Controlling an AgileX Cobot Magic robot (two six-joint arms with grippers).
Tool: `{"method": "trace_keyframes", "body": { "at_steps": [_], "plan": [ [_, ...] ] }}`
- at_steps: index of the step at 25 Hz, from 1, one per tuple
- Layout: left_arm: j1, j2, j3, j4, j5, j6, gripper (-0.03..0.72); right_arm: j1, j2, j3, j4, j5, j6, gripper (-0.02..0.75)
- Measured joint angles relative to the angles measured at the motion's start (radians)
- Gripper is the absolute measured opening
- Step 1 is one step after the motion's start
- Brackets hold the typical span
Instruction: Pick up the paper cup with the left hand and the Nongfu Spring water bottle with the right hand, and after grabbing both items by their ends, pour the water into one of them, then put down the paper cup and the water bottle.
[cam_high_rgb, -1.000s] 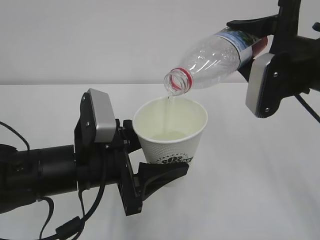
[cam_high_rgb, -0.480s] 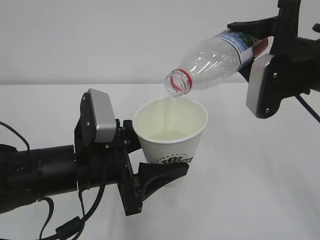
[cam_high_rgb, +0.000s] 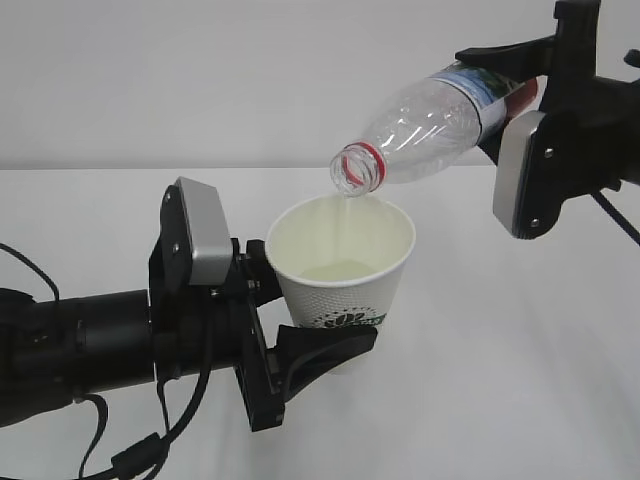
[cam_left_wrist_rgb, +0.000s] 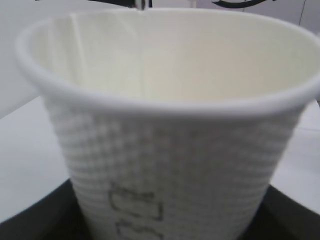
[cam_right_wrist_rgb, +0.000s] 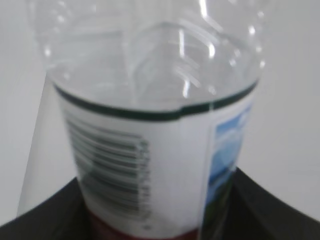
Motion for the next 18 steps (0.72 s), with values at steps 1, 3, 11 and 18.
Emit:
{"method": "trace_keyframes", "body": {
  "at_steps": [1, 3, 11, 18],
  "plan": [
    [0.000, 0.000, 0.000, 0.000, 0.000, 0.000, 0.526, 0.000, 0.000, 0.000, 0.000, 0.000, -0.003, 0.448],
    [0.000, 0.000, 0.000, 0.000, 0.000, 0.000, 0.526, 0.000, 0.000, 0.000, 0.000, 0.001, -0.011, 0.448],
    [0.000, 0.000, 0.000, -0.002, 0.000, 0.000, 0.525, 0.000, 0.000, -0.002, 0.000, 0.001, -0.025, 0.448],
    [0.000, 0.000, 0.000, -0.008, 0.001, 0.000, 0.525, 0.000, 0.000, -0.002, 0.000, 0.002, -0.026, 0.448]
  ]
}}
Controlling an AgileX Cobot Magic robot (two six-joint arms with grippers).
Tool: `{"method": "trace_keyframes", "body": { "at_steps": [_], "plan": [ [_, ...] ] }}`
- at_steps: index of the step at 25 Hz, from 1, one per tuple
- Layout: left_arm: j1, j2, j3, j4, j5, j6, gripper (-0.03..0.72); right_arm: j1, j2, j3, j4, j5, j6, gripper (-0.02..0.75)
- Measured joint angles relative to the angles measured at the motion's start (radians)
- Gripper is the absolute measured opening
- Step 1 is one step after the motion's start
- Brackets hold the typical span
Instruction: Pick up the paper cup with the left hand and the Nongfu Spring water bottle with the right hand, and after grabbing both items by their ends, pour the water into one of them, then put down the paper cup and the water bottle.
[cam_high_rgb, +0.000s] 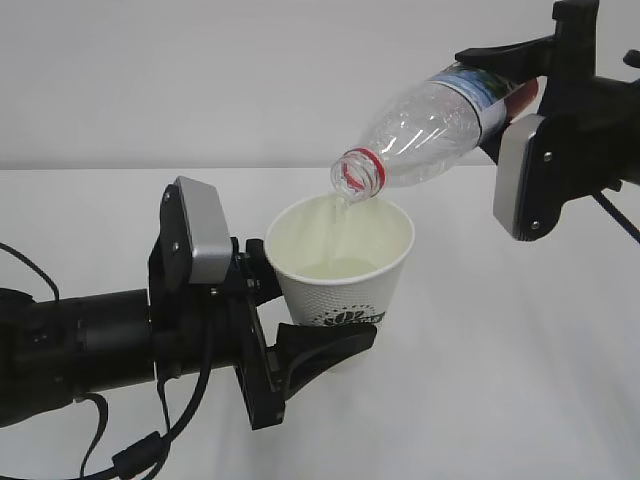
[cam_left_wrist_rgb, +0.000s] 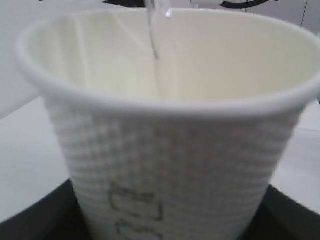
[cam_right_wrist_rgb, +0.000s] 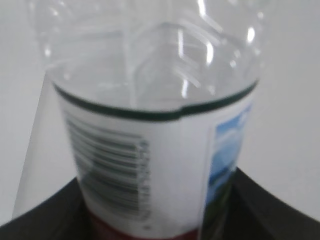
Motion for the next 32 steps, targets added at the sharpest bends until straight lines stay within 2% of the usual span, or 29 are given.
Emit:
{"method": "trace_keyframes", "body": {
  "at_steps": [32],
  "plan": [
    [0.000, 0.000, 0.000, -0.001, 0.002, 0.000, 0.519, 0.000, 0.000, 0.000, 0.004, 0.000, -0.025, 0.448]
  ]
}}
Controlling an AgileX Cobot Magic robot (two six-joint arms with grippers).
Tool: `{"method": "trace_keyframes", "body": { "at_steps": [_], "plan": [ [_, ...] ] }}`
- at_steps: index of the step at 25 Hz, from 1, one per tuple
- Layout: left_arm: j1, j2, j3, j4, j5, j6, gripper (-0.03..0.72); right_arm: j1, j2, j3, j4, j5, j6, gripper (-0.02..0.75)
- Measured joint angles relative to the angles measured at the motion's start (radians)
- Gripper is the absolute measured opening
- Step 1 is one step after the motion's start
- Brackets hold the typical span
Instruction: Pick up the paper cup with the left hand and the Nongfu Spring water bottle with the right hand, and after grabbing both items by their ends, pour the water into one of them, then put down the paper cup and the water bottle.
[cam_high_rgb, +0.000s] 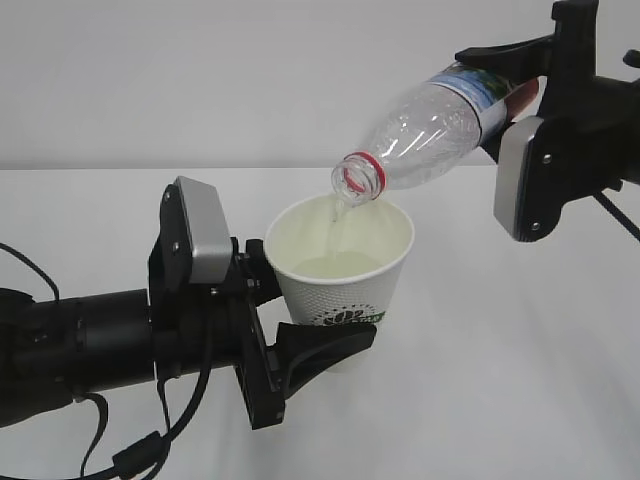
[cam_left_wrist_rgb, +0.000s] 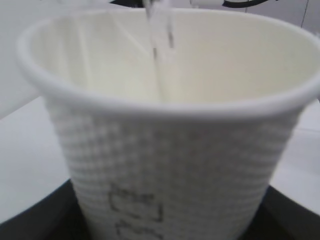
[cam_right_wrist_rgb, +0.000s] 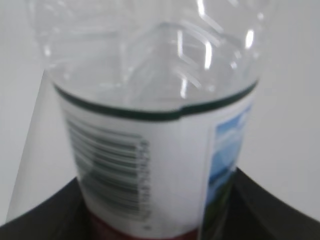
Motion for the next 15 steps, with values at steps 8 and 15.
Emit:
{"method": "trace_keyframes", "body": {
  "at_steps": [8, 15],
  "plan": [
    [0.000, 0.000, 0.000, 0.000, 0.000, 0.000, 0.519, 0.000, 0.000, 0.000, 0.000, 0.000, -0.011, 0.448],
    [0.000, 0.000, 0.000, 0.000, 0.002, 0.000, 0.519, 0.000, 0.000, 0.000, 0.002, 0.000, -0.013, 0.448]
  ]
}}
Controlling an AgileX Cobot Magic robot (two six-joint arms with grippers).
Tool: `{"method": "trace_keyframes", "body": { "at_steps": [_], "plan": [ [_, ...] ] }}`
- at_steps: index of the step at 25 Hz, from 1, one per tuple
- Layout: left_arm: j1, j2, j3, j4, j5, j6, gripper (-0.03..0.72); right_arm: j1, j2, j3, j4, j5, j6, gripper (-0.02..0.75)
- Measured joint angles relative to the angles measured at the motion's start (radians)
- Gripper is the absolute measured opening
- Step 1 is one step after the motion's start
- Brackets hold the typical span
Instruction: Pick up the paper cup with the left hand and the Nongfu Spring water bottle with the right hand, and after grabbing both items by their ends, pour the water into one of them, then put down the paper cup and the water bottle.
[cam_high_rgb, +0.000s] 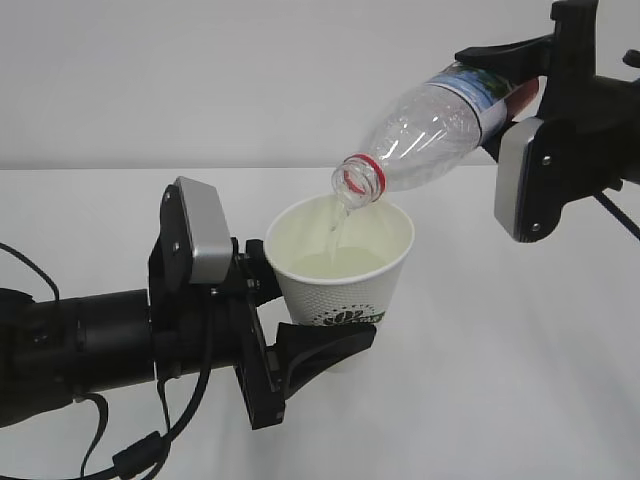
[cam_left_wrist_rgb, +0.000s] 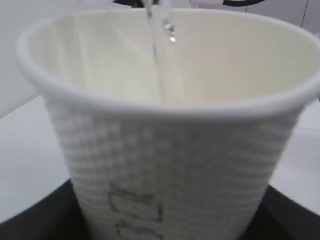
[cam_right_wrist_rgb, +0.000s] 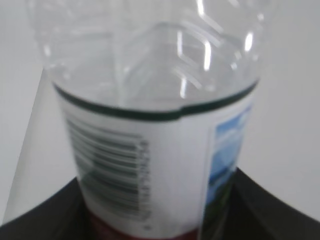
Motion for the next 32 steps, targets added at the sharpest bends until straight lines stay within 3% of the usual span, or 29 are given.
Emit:
{"method": "trace_keyframes", "body": {
  "at_steps": [32],
  "plan": [
    [-0.008, 0.002, 0.000, -0.003, 0.004, 0.000, 0.516, 0.000, -0.002, 0.000, 0.006, 0.000, -0.003, 0.448]
  ]
}}
